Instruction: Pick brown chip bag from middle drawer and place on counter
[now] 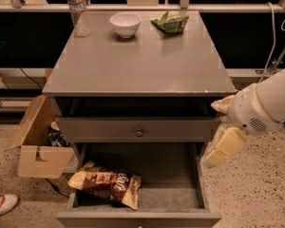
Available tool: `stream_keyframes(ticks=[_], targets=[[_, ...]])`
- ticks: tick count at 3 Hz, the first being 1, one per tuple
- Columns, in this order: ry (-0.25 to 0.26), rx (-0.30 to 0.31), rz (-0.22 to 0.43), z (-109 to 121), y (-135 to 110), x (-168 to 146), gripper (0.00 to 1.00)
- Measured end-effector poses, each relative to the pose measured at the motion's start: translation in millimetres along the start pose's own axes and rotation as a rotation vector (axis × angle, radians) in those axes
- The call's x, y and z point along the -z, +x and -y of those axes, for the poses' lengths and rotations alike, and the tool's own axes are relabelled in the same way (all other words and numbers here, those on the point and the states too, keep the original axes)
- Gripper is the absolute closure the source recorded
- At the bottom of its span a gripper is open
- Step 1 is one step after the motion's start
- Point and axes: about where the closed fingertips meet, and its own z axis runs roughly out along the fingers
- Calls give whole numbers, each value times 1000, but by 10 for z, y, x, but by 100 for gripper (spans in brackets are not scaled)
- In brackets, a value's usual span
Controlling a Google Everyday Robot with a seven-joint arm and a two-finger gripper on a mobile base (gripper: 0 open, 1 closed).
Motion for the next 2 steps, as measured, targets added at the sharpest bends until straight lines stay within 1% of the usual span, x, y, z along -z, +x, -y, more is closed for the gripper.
stream_keyframes(ticks=[1, 2], targets=[[54, 78, -51, 191, 294, -410, 0], [86, 119, -68, 376, 583, -827, 0]])
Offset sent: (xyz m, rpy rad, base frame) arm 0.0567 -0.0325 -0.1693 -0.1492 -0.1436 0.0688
